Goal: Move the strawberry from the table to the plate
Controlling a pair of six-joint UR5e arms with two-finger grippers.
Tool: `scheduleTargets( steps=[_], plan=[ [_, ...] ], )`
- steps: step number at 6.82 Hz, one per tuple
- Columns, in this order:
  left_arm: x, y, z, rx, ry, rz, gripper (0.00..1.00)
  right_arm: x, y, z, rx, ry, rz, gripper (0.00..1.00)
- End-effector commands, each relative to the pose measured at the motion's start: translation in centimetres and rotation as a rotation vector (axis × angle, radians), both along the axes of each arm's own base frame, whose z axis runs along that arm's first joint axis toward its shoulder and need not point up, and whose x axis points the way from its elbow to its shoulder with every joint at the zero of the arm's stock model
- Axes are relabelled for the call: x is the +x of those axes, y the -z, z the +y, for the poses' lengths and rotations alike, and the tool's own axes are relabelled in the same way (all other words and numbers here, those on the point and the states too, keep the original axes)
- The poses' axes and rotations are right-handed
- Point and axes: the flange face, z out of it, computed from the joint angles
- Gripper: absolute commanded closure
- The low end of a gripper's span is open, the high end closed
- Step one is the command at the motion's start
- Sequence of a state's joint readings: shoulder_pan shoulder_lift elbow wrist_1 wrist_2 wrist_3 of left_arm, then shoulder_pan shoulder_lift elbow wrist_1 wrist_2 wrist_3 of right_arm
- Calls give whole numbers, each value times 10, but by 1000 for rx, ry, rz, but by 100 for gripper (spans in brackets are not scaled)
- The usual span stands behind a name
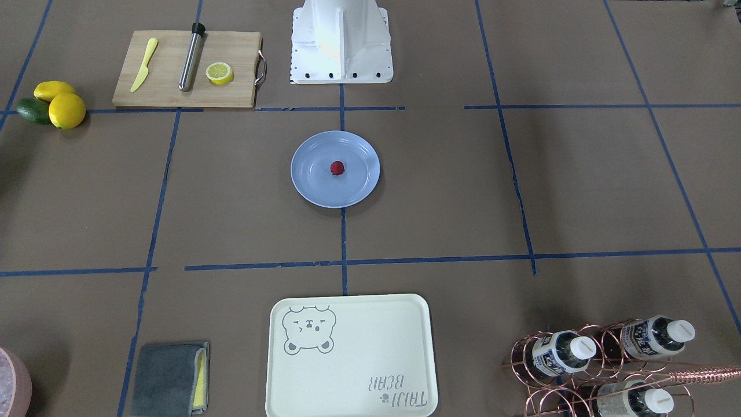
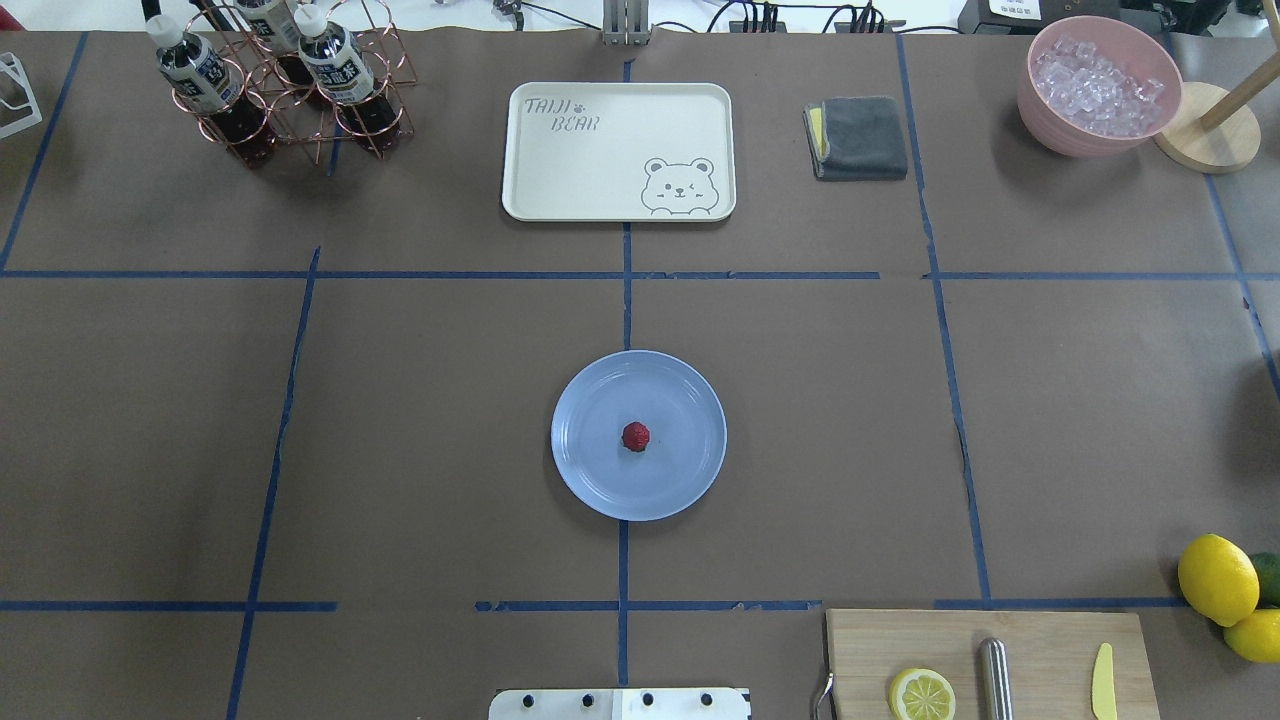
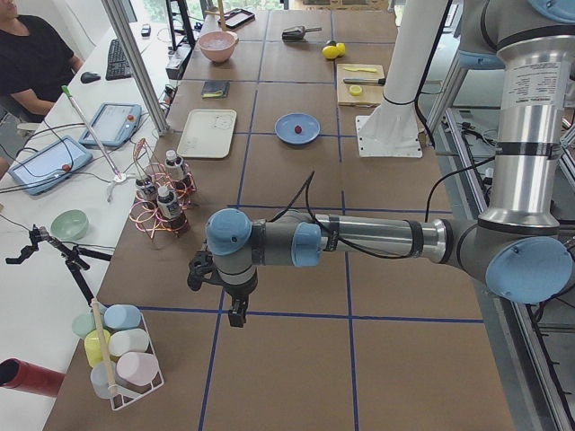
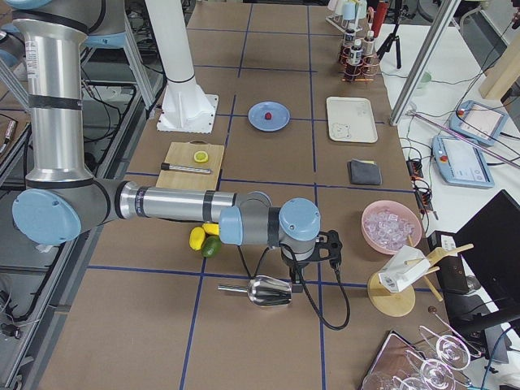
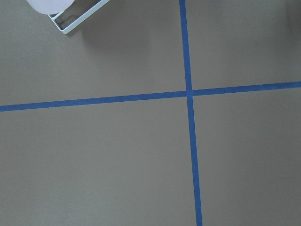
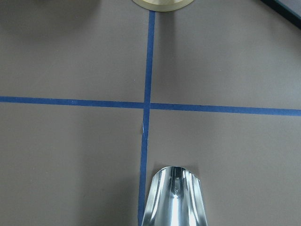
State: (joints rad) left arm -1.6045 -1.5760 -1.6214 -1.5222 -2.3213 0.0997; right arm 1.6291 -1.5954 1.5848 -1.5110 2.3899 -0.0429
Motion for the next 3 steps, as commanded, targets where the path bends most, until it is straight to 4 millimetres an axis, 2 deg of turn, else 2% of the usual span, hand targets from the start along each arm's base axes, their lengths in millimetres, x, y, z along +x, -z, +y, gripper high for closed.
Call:
scheduleTargets(
  steps=[1, 3],
  plan=[
    [0, 0, 0, 0, 0, 1, 0, 0, 1, 0, 1, 0, 0, 0],
    [0, 0, 0, 2, -1, 1, 0, -1, 0, 0, -1, 0, -9, 0]
  ],
)
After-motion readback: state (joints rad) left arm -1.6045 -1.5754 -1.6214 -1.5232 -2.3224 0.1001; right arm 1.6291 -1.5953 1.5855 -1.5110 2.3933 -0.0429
